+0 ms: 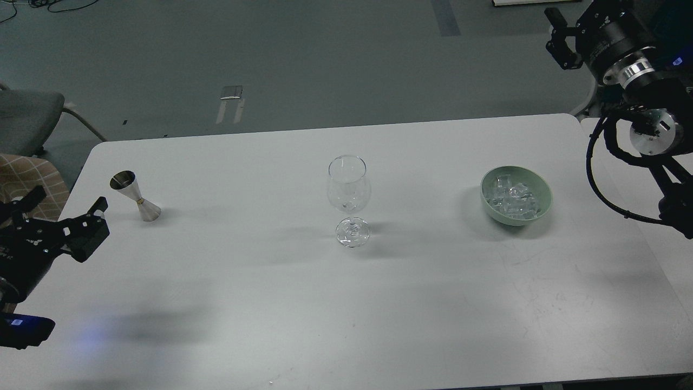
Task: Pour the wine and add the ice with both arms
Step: 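Lower the left gripper beside the jigger and close on it, then lift the jigger upright with the left gripper, then carry the jigger with the left gripper toward the wine glass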
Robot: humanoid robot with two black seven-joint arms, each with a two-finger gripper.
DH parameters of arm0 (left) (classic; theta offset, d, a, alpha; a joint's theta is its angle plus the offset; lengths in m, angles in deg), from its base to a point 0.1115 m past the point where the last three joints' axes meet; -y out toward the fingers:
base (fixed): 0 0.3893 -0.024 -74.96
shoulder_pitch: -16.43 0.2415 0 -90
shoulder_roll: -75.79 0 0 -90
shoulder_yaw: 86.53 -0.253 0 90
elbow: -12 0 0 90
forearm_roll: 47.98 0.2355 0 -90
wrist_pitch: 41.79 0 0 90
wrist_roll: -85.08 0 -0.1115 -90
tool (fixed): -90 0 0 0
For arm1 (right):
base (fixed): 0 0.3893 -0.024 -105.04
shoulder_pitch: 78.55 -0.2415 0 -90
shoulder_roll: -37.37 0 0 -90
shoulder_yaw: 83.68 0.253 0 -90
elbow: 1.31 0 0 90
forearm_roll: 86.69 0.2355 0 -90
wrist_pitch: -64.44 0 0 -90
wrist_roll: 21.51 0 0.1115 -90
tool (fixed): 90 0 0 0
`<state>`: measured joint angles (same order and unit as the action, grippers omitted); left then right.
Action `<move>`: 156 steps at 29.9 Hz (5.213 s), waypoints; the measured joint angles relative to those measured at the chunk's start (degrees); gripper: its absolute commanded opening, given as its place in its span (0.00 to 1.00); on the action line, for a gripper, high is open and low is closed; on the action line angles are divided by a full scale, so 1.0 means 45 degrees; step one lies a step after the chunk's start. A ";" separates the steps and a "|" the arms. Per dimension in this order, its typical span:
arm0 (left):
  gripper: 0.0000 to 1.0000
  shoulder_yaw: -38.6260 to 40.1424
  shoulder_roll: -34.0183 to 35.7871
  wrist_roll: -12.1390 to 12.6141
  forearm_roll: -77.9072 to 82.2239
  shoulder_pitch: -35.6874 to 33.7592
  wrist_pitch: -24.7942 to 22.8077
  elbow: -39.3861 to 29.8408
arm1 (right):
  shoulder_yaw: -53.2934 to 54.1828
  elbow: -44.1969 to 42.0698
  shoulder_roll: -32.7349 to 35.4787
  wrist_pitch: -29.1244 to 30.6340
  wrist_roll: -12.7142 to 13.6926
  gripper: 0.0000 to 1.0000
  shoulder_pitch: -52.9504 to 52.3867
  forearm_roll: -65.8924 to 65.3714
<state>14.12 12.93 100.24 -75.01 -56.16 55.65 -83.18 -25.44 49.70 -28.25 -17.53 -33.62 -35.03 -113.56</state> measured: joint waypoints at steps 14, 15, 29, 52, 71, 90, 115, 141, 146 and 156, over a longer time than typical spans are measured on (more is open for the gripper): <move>0.99 -0.0680 -0.2318 -0.0032 0.1895 -0.2096 0.0020 0.2570 | -0.0068 -0.0189 0.0058 -0.0070 0.0007 1.00 0.0016 -0.0013; 0.99 -0.0680 -0.2377 -0.0036 0.1930 -0.2355 -0.0003 0.2906 | -0.0110 -0.0205 0.0039 -0.0077 0.0007 1.00 0.0016 -0.0014; 0.99 -0.0694 -0.2735 -0.0062 0.2861 -0.4745 -0.0985 0.6458 | -0.0189 -0.0283 0.0122 -0.0086 0.0003 1.00 -0.0061 -0.0016; 0.99 -0.0701 -0.3162 -0.0494 0.3300 -0.7051 -0.1782 0.9777 | -0.0170 -0.0283 0.0174 -0.0219 -0.0001 1.00 -0.0054 -0.0006; 0.99 -0.1298 -0.3462 -0.1075 0.3760 -0.8424 -0.2726 1.2350 | -0.0170 -0.0282 0.0199 -0.0337 0.0000 1.00 -0.0063 -0.0006; 0.99 -0.1312 -0.3121 -0.1329 0.3741 -0.9655 -0.3154 1.4339 | -0.0170 -0.0261 0.0206 -0.0357 0.0011 1.00 -0.0064 -0.0007; 0.59 -0.1917 -0.3133 -0.2257 0.3758 -1.0176 -0.3159 1.4901 | -0.0168 -0.0234 0.0227 -0.0358 0.0012 1.00 -0.0063 -0.0007; 0.33 -0.1958 -0.3245 -0.2340 0.3748 -1.0259 -0.3421 1.5174 | -0.0170 -0.0229 0.0199 -0.0358 -0.0005 1.00 -0.0062 -0.0007; 0.29 -0.1956 -0.3271 -0.2434 0.3742 -1.0274 -0.3558 1.5174 | -0.0171 -0.0231 0.0200 -0.0358 -0.0005 1.00 -0.0055 -0.0007; 0.19 -0.1937 -0.3276 -0.2490 0.3740 -1.0262 -0.3789 1.5174 | -0.0170 -0.0231 0.0203 -0.0358 -0.0005 1.00 -0.0042 -0.0007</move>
<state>5.41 -1.82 89.03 -58.18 -102.34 38.60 -14.90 -26.21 48.66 -27.33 -19.14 -33.65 -35.22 -113.59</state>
